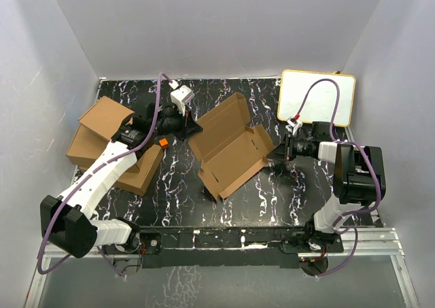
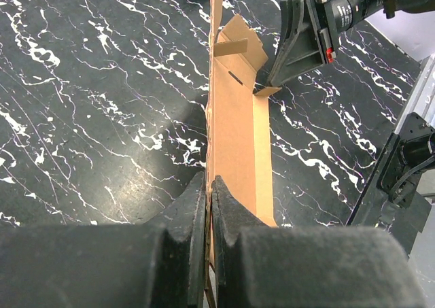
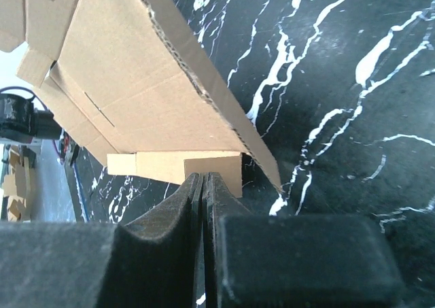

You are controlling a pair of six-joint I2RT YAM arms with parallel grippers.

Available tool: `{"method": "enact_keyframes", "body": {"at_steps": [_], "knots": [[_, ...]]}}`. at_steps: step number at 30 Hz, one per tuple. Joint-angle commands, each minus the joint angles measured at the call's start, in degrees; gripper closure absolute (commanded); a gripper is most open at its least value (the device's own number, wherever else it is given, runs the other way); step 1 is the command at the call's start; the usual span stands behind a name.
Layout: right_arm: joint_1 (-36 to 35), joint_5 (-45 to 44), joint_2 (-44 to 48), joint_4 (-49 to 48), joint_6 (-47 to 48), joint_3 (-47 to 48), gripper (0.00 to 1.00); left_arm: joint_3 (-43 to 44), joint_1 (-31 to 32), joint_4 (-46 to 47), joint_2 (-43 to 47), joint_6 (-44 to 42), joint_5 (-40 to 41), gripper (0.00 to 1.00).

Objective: Fold the paper box

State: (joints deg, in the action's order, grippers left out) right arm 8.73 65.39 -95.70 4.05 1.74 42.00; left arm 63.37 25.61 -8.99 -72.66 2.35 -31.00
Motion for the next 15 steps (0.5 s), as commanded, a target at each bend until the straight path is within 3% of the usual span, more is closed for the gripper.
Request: {"method": "enact_keyframes", "body": {"at_steps": [1,15], "knots": [[-1.3,1.6,1.0,0.1,3.3,1.5,0.92,0.0,-0.3,1.5,1.3,0.4,-1.7,1.0],[-5.2,-7.3,-1.6,2.1,3.0,2.6,0.92,-0.5,-0.4,1.9,0.8,1.5,-1.9,1.0]]}}
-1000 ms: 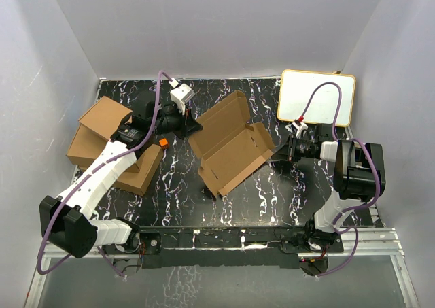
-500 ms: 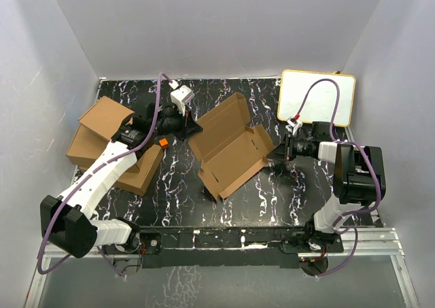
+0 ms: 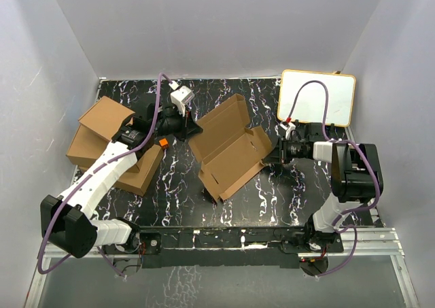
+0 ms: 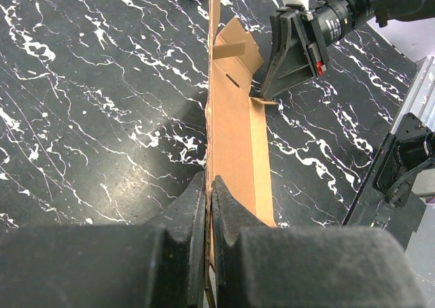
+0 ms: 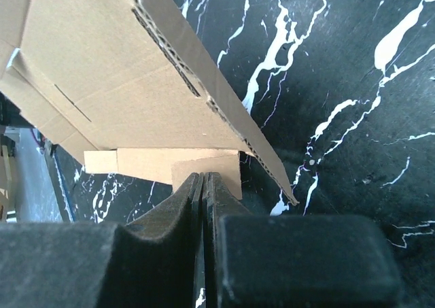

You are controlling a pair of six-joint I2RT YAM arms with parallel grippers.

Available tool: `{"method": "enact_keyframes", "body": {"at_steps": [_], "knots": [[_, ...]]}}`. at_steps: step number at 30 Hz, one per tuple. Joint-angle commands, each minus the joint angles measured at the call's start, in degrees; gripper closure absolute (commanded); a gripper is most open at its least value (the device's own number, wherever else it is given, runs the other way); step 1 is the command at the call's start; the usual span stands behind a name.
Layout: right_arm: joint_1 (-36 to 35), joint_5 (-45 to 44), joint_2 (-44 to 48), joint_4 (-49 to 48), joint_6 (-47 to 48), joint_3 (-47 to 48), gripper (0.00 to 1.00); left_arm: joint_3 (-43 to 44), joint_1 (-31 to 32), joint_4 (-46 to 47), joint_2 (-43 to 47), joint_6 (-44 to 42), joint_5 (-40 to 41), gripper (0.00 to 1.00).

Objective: Fold the paper box

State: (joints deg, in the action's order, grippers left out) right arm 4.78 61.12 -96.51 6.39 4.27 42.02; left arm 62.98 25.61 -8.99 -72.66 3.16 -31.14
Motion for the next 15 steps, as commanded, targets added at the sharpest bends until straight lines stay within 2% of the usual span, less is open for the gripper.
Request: {"method": "enact_keyframes", "body": {"at_steps": [1,15], "knots": [[-1.6,-3.5,-0.9,-0.1,0.4,2.7,0.92,-0.3,-0.4,1.9,0.8,0.7,-1.7,1.0],[-7.9,-14.4,-2.3,4.5,2.9,5.7,0.92,-2.4,-0.4,2.1,0.7,3.1,0.1,1.0]]}}
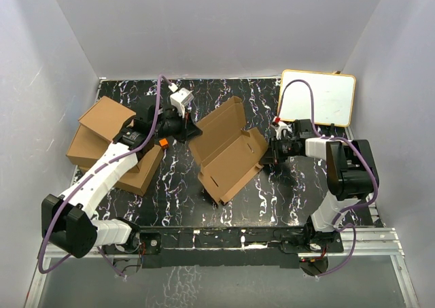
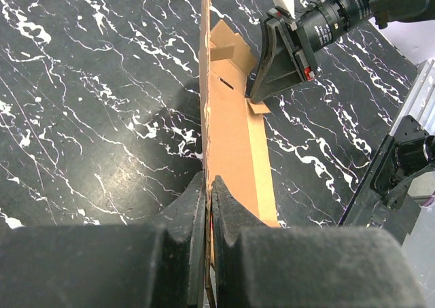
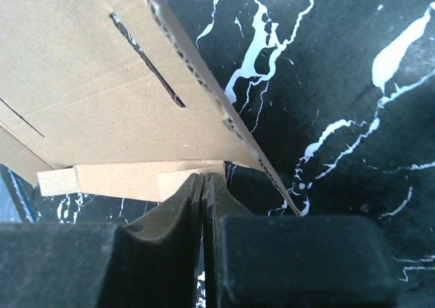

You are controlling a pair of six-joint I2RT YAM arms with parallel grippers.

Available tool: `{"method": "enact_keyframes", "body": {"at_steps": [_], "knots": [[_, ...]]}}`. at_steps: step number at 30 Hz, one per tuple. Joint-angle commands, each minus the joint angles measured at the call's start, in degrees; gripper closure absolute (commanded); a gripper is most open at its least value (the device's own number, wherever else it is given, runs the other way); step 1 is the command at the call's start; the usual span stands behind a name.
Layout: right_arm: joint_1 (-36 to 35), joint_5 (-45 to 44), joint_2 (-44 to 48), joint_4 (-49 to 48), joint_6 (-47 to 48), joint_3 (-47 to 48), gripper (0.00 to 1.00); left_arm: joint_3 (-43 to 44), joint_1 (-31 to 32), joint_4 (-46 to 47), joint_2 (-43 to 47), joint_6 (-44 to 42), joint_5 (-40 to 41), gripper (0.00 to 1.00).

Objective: Fold the paper box

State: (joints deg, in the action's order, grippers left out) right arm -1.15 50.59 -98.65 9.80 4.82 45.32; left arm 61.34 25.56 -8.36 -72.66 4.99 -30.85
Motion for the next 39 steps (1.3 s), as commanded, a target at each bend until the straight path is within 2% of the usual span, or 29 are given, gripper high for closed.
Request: {"method": "enact_keyframes", "body": {"at_steps": [1,8,12,17,20,28,33,39], "knots": [[-2.3,-4.1,-0.1,1.8,3.4,2.7,0.92,-1.0,-0.3,1.4,0.7,1.5,0.1,1.0],[-2.6,-2.9,4.0,5.2,9.8,2.9,0.92,-4.1,-0.3,1.4,2.1,3.2,2.2,1.0],[-2.0,-0.8,6.3,10.1,17.2,4.5,0.91,-6.6,-0.3,2.5,4.4,4.6,2.5,1.0],[4.1,8.6,10.0,19.5,28.6,6.5,0.87,-10.2,-0.3,5.4,8.0,7.1,2.7,1.0],[6.2,9.9,14.3,21.5,32.5,5.6,0.81,-12.4,-0.3,7.8,10.1,9.6,2.7,1.0],[9.6,9.9,26.0,22.7,34.7,3.9,0.63,-14.2,-0.3,11.3,11.7,17.8,3.4,1.0],[10.5,12.3,27.0,23.9,35.3,4.0,0.55,-15.0,-0.3,14.0,12.7,23.0,3.8,1.0],[11.2,15.6,27.6,23.5,35.7,2.5,0.51,-15.2,-0.3,16.1,12.9,26.5,3.4,1.0]]}}
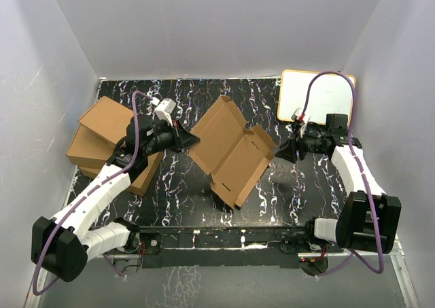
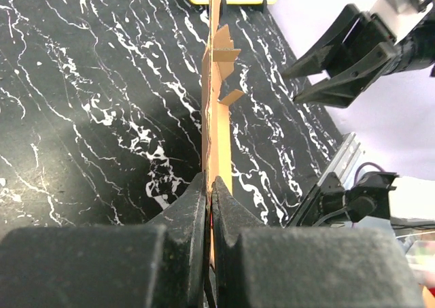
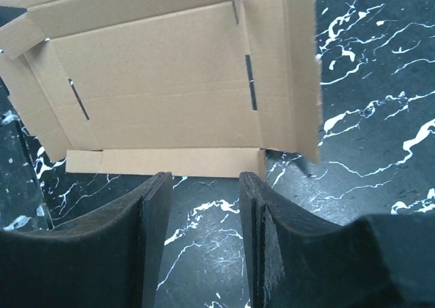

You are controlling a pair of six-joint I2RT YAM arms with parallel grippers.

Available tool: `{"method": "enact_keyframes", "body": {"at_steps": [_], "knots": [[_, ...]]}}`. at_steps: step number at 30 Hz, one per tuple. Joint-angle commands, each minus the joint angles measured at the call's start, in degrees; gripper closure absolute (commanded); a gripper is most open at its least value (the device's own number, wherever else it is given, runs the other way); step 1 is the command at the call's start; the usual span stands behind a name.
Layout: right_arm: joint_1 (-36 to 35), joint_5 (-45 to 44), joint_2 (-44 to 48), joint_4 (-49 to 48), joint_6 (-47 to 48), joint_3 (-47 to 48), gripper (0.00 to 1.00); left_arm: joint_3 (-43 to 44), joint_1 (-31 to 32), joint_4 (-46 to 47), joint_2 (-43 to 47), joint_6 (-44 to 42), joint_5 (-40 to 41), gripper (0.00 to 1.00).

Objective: Fold the paper box

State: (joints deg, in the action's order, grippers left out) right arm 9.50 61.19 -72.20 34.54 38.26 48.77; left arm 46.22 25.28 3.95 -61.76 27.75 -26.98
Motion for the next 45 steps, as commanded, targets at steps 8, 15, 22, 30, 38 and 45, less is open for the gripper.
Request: {"method": "enact_keyframes", "body": {"at_steps": [8,15,22,30,38,45], "knots": [[0.5,12.6,2.5,0.2,2.7,-0.7,0.51,-1.8,-0.1,3.8,3.8,7.2,3.2,1.0],[-7.9,12.5,0.6,8.8,9.3,4.2,0.52,-3.9,0.1,2.5,7.7,11.8,6.7,1.0],[-19.4,8.9,1.0,8.7,8.8,5.5,0.51,-5.1,0.4,0.6,13.1,14.0,10.5,1.0],[-29.2,2.7,0.5,10.2,10.4,8.4,0.45,-7.1,0.7,2.5,14.5,16.9,13.9,1.0],[-39.3,-4.7,1.5,3.7,5.1,4.8,0.44,-7.3,1.2,2.5,15.3,19.1,18.7,1.0],[-46.3,-14.8,-1.2,-4.4,-0.9,3.2,0.33,-6.1,2.4,2.2,13.8,18.4,20.6,1.0]]}}
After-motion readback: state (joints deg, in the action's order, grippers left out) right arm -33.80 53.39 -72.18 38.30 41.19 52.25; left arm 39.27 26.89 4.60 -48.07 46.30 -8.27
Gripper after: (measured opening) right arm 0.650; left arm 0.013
